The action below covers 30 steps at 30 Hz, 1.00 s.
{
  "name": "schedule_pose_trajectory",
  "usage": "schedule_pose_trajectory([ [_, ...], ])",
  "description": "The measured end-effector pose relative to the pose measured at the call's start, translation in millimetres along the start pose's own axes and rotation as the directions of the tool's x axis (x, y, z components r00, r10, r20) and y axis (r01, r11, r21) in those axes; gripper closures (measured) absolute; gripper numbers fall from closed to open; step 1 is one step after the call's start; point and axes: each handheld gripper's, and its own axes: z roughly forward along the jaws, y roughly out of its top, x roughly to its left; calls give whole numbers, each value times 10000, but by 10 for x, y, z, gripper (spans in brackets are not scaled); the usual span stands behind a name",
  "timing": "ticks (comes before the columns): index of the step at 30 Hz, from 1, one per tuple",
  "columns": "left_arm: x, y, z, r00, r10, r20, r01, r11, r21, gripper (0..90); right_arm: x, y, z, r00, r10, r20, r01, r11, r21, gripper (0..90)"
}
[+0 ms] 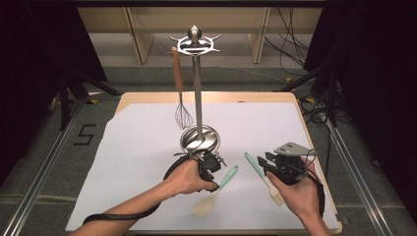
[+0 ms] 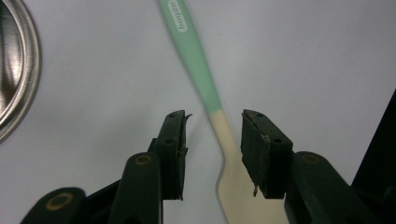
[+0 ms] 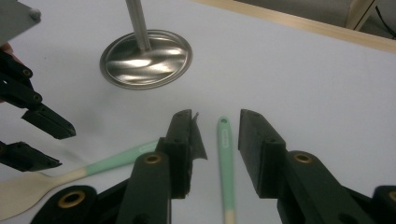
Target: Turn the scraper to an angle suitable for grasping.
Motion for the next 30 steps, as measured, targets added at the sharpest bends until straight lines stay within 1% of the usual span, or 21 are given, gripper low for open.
schedule_pose_trajectory([
  [1, 0, 0, 0, 10000, 0, 0, 0, 10000, 0, 599, 0, 0, 0, 10000, 0, 0, 0, 10000, 0, 658],
  [2, -7, 4, 23, 10000, 52, 3, -52, 10000, 42, 598, -3, -3, 17, 9998, -79, -161, 78, 10000, -40, 657],
  [3, -21, 6, 47, 10000, -7, 31, 7, 10000, 92, 598, -3, -3, 17, 9998, -79, -161, 78, 10000, -40, 657],
  [4, -33, 9, 86, 9999, 62, 108, -65, 9995, 309, 596, -1, -2, 15, 9998, -72, -174, 71, 10000, -31, 657],
  [5, -33, 9, 86, 9999, 62, 108, -65, 9995, 309, 596, -1, -2, 15, 9998, -72, -174, 71, 10000, -31, 657],
  [6, -54, 9, 134, 10000, -5, 56, 3, 9992, 397, 596, 5, 1, 10, 9999, 92, -86, -93, 9999, -124, 656],
  [7, -54, 9, 134, 10000, -5, 56, 3, 9992, 397, 596, -2, -7, 26, 10000, -21, -89, 19, 9997, -256, 656],
  [8, -51, 18, 162, 9995, 304, -19, -302, 9971, 696, 596, 5, -13, 37, 9999, 153, -48, -155, 9990, -414, 656],
  [11, -54, 22, 201, 9991, 415, -8, -414, 9967, 705, 595, 5, -11, 35, 9999, 150, -62, -152, 9992, -378, 656],
  [13, -91, 27, 242, 9997, 241, 25, -242, 9967, 774, 593, 4, -8, 22, 10000, 85, -38, -86, 9997, -233, 656],
  [14, -91, 27, 242, 9997, 241, 25, -242, 9967, 774, 592, 4, -8, 23, 10000, 87, -40, -88, 9997, -235, 656],
  [15, -104, 27, 255, 9999, 129, 40, -132, 9967, 797, 592, 4, -8, 23, 10000, 87, -40, -88, 9997, -235, 656],
  [16, -103, 32, 263, 9998, 190, -4, -189, 9966, 807, 590, 16, -1, 12, 9996, 284, -91, -285, 9995, -99, 655],
  [17, -105, 36, 272, 9998, 177, 33, -179, 9964, 829, 589, 9, 0, 11, 9999, 155, -26, -156, 9998, -133, 655],
  [20, -105, 45, 298, 9998, 206, -22, -204, 9962, 849, 586, 11, 0, 10, 9998, 188, -3, -188, 9996, -226, 653],
  [21, -112, 44, 306, 10000, 82, 40, -85, 9957, 927, 586, 11, 0, 10, 9998, 188, -3, -188, 9996, -226, 653],
  [23, -100, 50, 320, 9996, 273, -51, -267, 9947, 992, 584, 13, 2, 8, 9996, 268, -83, -269, 9996, -130, 652],
  [25, -111, 56, 326, 9999, 141, -99, -131, 9952, 965, 584, 14, 0, 16, 9997, 231, -62, -232, 9996, -158, 652],
  [27, -111, 68, 327, 9997, 227, -89, -217, 9948, 999, 586, 17, 2, 13, 9996, 246, -129, -247, 9997, -45, 651],
  [28, -119, 68, 331, 9996, 247, -135, -232, 9943, 1042, 590, 12, 8, 8, 9999, 113, -56, -113, 9999, -22, 651],
  [30, -137, 71, 336, 9989, 376, -294, -341, 9934, 1097, 598, 17, 7, 8, 9997, 201, -101, -201, 9998, -22, 651],
])
